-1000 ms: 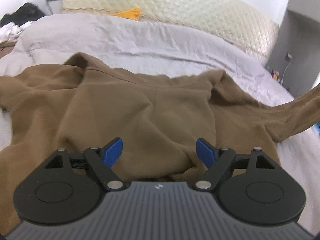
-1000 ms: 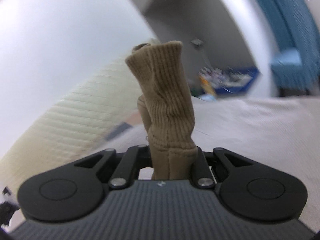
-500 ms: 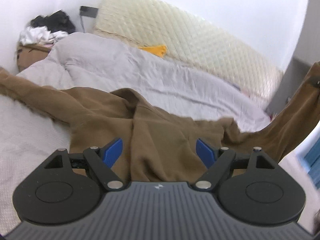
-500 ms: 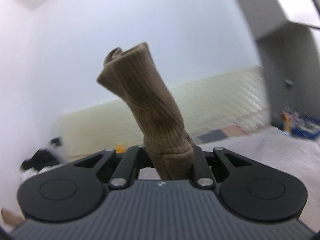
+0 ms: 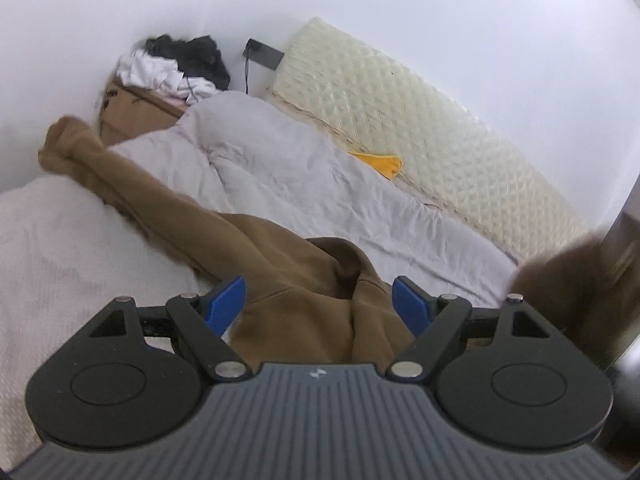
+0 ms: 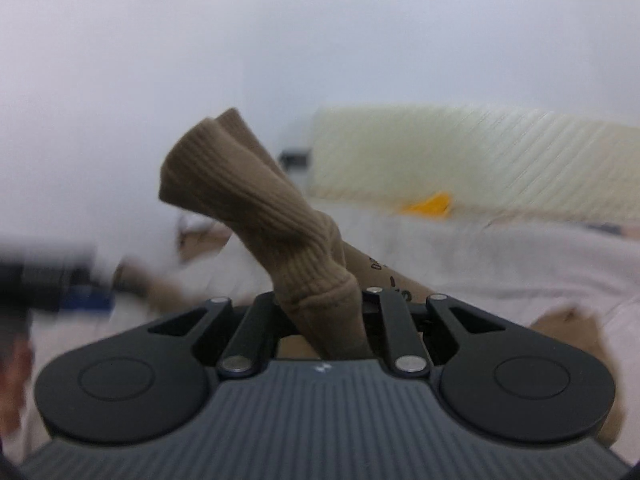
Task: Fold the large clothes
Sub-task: 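Lift the sleeve with the right tool, lay it across the hoodie, release, then move the left tool over the folded hoodie to the other sleeve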
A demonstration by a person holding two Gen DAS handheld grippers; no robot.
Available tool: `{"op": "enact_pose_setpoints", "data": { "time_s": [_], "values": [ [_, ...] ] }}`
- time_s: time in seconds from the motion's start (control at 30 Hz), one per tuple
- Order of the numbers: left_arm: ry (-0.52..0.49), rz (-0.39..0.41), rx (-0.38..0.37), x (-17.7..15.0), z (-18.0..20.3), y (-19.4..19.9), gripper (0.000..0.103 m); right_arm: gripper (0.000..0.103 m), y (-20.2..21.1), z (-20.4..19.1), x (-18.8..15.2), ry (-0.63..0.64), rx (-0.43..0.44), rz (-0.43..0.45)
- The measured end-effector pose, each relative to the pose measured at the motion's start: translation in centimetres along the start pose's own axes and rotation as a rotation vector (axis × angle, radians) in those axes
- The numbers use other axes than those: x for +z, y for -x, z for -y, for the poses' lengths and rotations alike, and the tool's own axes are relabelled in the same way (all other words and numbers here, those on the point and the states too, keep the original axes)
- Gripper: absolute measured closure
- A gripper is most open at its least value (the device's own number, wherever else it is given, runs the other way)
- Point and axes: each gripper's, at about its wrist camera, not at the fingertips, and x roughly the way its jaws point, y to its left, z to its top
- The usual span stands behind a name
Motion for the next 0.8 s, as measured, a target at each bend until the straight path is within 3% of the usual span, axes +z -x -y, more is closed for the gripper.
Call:
{"op": "enact_pose_setpoints", "data": {
  "time_s": [0.13, 0.23, 0.37, 0.53, 0.57, 0.63, 0.67, 0.73, 0.8],
  "values": [
    [0.017, 0.0, -0.02, 0.1, -0.6, 0.2, 0.019, 0.086, -2.4, -3.9, -6.1, 0.07, 0.023, -0.13],
    [0.012, 0.02, -0.03, 0.2, -0.9, 0.1, 0.019, 0.085, -4.1, -4.4, -8.9, 0.065, -0.002, -0.21],
    [-0.016, 0.018, -0.043, -0.1, -0.8, -1.0, 0.019, 0.084, -4.8, -7.1, -10.4, 0.092, -0.019, -0.254],
    [0.005, -0.032, -0.109, -0.5, -1.1, -2.3, 0.019, 0.076, -5.3, -8.5, -9.1, 0.069, 0.021, -0.311],
    [0.01, -0.045, -0.122, -0.6, -1.1, -2.6, 0.019, 0.073, -5.4, -8.5, -9.0, 0.066, 0.031, -0.325],
    [0.018, -0.066, -0.133, -0.9, -1.2, -3.1, 0.019, 0.057, -5.1, -8.2, -8.5, 0.042, 0.065, -0.352],
    [0.02, -0.072, -0.131, -1.0, -1.2, -3.3, 0.019, 0.04, -4.8, -8.0, -8.4, 0.022, 0.096, -0.372],
    [0.024, -0.088, -0.132, -1.3, -1.0, -3.7, 0.019, 0.023, -4.0, -7.7, -8.4, -0.005, 0.155, -0.404],
    [0.03, -0.106, -0.138, -1.6, -0.9, -4.3, 0.019, 0.023, -2.8, -7.8, -8.9, -0.004, 0.189, -0.435]
  ]
}}
